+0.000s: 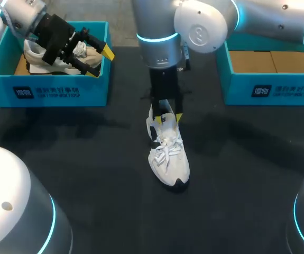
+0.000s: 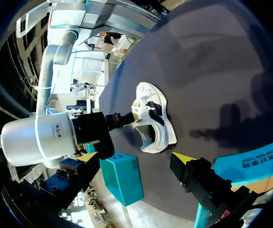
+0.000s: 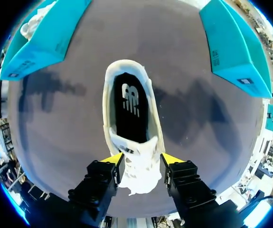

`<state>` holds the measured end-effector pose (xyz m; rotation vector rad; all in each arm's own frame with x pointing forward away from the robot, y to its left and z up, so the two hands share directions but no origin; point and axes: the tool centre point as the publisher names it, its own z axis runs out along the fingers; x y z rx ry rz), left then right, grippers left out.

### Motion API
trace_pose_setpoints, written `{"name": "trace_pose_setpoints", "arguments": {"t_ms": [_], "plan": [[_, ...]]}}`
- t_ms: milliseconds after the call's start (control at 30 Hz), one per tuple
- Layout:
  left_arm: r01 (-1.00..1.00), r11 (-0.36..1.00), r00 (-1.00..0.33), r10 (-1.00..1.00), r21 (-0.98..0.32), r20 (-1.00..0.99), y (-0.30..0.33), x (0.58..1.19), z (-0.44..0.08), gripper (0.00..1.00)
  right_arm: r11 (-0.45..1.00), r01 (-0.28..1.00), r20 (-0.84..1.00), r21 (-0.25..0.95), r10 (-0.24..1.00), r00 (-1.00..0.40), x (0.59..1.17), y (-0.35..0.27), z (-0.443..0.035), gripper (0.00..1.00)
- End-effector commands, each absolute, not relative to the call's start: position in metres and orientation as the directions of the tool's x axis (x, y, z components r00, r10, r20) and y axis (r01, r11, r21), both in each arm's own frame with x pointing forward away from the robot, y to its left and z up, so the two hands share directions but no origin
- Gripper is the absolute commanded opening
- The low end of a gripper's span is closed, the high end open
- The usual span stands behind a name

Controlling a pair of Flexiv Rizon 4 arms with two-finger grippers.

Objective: Take the shoe out of the shoebox, open the shoe tongue, remove and reinsert the insole, then place the shoe into the shoebox

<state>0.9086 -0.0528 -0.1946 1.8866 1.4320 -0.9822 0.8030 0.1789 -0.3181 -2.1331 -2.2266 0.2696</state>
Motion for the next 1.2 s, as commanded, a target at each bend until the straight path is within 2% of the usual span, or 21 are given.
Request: {"name": "trace_pose_setpoints", "arguments": {"t_ms": [33, 67, 100, 167, 200, 233, 267, 333, 367, 433, 467, 533, 567, 633, 700, 767, 800, 833, 867, 1200], "plan": [[0.965, -0.264, 0.158, 0.549, 0.01, -0.821, -0.053, 0.908, -0.194, 1.0, 0.072, 0.991, -0.048, -0.114, 0.996, -0.078, 0.805, 0.174, -0.322, 0.62], [0.965, -0.264, 0.158, 0.549, 0.01, -0.821, -0.053, 0.908, -0.194, 1.0, 0.109, 0.99, -0.041, -0.087, 0.993, -0.112, 0.803, 0.173, -0.318, 0.69], [0.965, -0.264, 0.158, 0.549, 0.01, -0.821, -0.053, 0.908, -0.194, 1.0, 0.119, 0.99, -0.04, -0.078, 0.992, -0.122, 0.803, 0.173, -0.317, 0.71], [0.965, -0.264, 0.158, 0.549, 0.01, -0.821, -0.053, 0.908, -0.194, 1.0, 0.289, 0.957, -0.016, -0.004, 0.957, -0.289, 0.8, 0.169, -0.306, 0.6], [0.965, -0.264, 0.158, 0.549, 0.01, -0.821, -0.053, 0.908, -0.194, 1.0, 0.307, 0.952, -0.015, -0.002, 0.952, -0.307, 0.8, 0.169, -0.305, 0.6], [0.965, -0.264, 0.158, 0.549, 0.01, -0.821, -0.053, 0.908, -0.194, 1.0, 0.396, 0.917, -0.038, 0.044, 0.918, -0.395, 0.799, 0.167, -0.301, 0.71], [0.965, -0.264, 0.158, 0.549, 0.01, -0.821, -0.053, 0.908, -0.194, 1.0, 0.45, 0.892, -0.043, 0.049, 0.893, -0.448, 0.798, 0.166, -0.299, 0.71], [0.965, -0.264, 0.158, 0.549, 0.01, -0.821, -0.053, 0.908, -0.194, 1.0, 0.464, 0.884, -0.048, 0.052, 0.886, -0.461, 0.798, 0.166, -0.299, 0.71], [0.965, -0.264, 0.158, 0.549, 0.01, -0.821, -0.053, 0.908, -0.194, 1.0, 0.573, 0.815, -0.02, 0.088, 0.819, -0.573, 0.799, 0.165, -0.293, 0.75], [0.965, -0.264, 0.158, 0.549, 0.01, -0.821, -0.053, 0.908, -0.194, 1.0, 0.584, 0.807, -0.025, 0.091, 0.811, -0.584, 0.799, 0.165, -0.292, 0.74], [0.965, -0.264, 0.158, 0.549, 0.01, -0.821, -0.053, 0.908, -0.194, 1.0, 0.689, 0.717, -0.04, 0.105, 0.724, -0.689, 0.797, 0.167, -0.287, 0.65], [0.965, -0.264, 0.158, 0.549, 0.01, -0.821, -0.053, 0.908, -0.194, 1.0, 0.707, 0.7, -0.051, 0.105, 0.707, -0.706, 0.797, 0.168, -0.286, 0.65], [0.965, -0.264, 0.158, 0.549, 0.01, -0.821, -0.053, 0.908, -0.194, 1.0, 0.778, 0.619, -0.073, 0.107, 0.627, -0.776, 0.796, 0.171, -0.283, 0.67], [0.965, -0.264, 0.158, 0.549, 0.01, -0.821, -0.053, 0.908, -0.194, 1.0, 0.837, 0.538, -0.088, 0.102, 0.546, -0.833, 0.793, 0.174, -0.28, 0.62], [0.965, -0.264, 0.158, 0.549, 0.01, -0.821, -0.053, 0.908, -0.194, 1.0, 0.865, 0.493, -0.113, 0.094, 0.502, -0.858, 0.791, 0.176, -0.278, 0.64], [0.965, -0.264, 0.158, 0.549, 0.01, -0.821, -0.053, 0.908, -0.194, 1.0, 0.898, 0.434, -0.144, 0.076, 0.441, -0.886, 0.789, 0.177, -0.276, 0.71], [0.965, -0.264, 0.158, 0.549, 0.01, -0.821, -0.053, 0.908, -0.194, 1.0, 0.908, 0.414, -0.149, 0.064, 0.419, -0.896, 0.788, 0.177, -0.276, 0.7], [0.965, -0.264, 0.158, 0.549, 0.01, -0.821, -0.053, 0.908, -0.194, 1.0, 0.917, 0.397, -0.169, 0.044, 0.398, -0.902, 0.787, 0.176, -0.275, 0.75], [0.965, -0.264, 0.158, 0.549, 0.01, -0.821, -0.053, 0.908, -0.194, 1.0, 0.914, 0.405, -0.181, 0.039, 0.405, -0.896, 0.787, 0.176, -0.275, 1.0], [0.965, -0.264, 0.158, 0.549, 0.01, -0.821, -0.053, 0.908, -0.194, 1.0, 0.914, 0.405, -0.181, 0.039, 0.405, -0.896, 0.787, 0.176, -0.275, 1.0]]}}
